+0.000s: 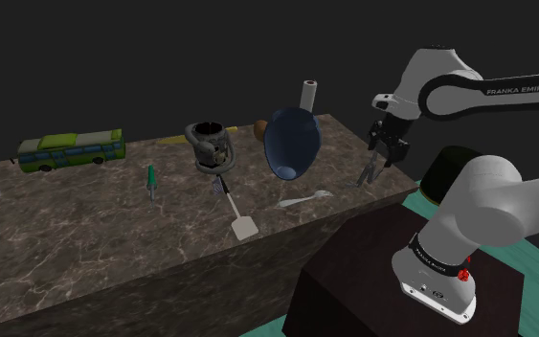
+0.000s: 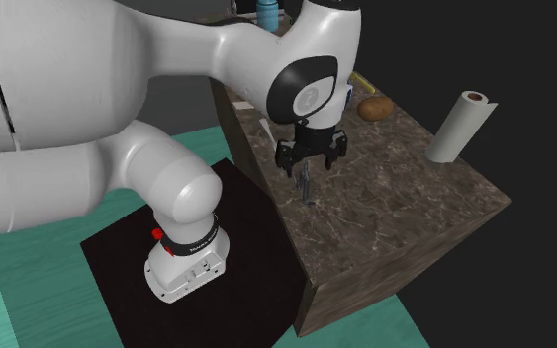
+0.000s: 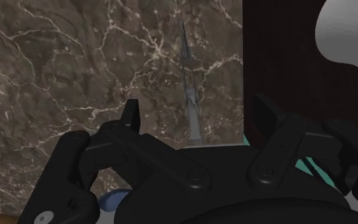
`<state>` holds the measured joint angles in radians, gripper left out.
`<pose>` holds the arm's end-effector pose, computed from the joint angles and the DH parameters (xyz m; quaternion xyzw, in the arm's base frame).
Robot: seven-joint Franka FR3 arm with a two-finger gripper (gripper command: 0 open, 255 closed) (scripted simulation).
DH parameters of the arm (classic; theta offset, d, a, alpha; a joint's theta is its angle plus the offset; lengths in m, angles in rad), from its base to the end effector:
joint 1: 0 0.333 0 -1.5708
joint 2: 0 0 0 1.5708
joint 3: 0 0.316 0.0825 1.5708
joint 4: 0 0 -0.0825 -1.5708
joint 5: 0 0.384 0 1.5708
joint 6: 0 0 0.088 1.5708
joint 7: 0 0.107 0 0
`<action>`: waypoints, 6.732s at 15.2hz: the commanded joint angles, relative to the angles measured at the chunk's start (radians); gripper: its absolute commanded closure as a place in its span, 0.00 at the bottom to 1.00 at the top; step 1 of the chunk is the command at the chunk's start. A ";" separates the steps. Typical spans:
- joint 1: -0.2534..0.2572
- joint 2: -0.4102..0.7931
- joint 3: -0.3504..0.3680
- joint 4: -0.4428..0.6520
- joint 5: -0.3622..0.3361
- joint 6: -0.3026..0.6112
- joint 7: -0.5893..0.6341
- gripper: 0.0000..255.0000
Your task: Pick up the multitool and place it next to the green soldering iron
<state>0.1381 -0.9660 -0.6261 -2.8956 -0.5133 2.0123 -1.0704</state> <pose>0.2595 -0.1276 0.3798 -0.8681 -0.4957 -0.0267 0.0038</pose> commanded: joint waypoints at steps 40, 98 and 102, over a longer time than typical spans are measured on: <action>0.026 -0.057 0.077 0.118 0.074 -0.167 -0.014 1.00; 0.388 0.843 0.605 1.027 0.518 -0.210 0.527 1.00; 0.411 0.985 0.631 1.193 0.517 -0.234 0.576 1.00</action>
<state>0.5413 -0.0183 -0.0044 -1.7443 0.0045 1.7823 -0.5120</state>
